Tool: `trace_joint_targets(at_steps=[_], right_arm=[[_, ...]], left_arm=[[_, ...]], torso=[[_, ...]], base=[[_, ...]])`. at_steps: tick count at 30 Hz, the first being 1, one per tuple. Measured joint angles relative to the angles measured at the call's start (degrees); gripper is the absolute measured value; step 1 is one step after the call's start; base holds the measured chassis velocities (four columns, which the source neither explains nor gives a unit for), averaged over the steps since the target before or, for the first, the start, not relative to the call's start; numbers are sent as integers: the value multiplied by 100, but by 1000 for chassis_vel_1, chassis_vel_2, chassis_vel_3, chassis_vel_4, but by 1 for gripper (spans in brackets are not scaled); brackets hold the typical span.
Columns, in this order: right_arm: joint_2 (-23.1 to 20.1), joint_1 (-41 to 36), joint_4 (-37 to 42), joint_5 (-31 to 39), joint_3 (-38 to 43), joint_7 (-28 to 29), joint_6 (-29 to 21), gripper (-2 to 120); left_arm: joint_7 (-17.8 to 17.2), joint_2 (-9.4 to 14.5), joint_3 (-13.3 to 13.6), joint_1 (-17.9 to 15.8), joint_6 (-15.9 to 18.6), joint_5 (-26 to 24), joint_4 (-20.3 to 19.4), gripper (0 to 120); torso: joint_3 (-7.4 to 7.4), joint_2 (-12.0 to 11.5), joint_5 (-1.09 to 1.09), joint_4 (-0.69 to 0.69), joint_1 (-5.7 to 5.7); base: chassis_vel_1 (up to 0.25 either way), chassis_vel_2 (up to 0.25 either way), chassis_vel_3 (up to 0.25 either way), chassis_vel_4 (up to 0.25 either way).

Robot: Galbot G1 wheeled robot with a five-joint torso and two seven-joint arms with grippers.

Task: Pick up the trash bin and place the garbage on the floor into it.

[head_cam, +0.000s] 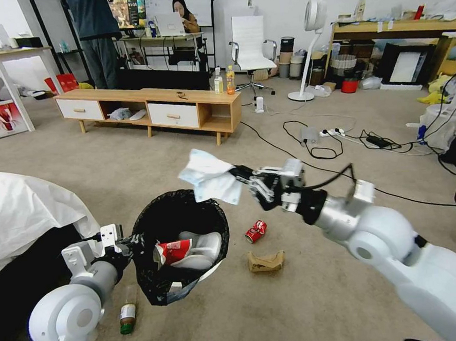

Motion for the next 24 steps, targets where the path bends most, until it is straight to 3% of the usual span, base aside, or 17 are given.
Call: trace_joint_targets(at_steps=[3, 10, 24], right_arm=[[317, 320, -445, 86, -576, 28, -7, 0], [611, 489, -779, 317, -1173, 162, -154, 0], [782, 76, -858, 129, -1387, 460, -422, 0]], left_arm=[[7, -4, 18, -31, 7, -35, 54, 2], [4, -65, 15, 35, 15, -63, 47, 2], [-74, -246, -23, 105, 31, -43, -89, 2]], torso=[[0, 0, 0, 3, 0], [0, 0, 0, 3, 0], [0, 0, 1, 3, 0]], base=[[0, 0, 0, 0], [0, 0, 0, 0], [0, 0, 0, 0]])
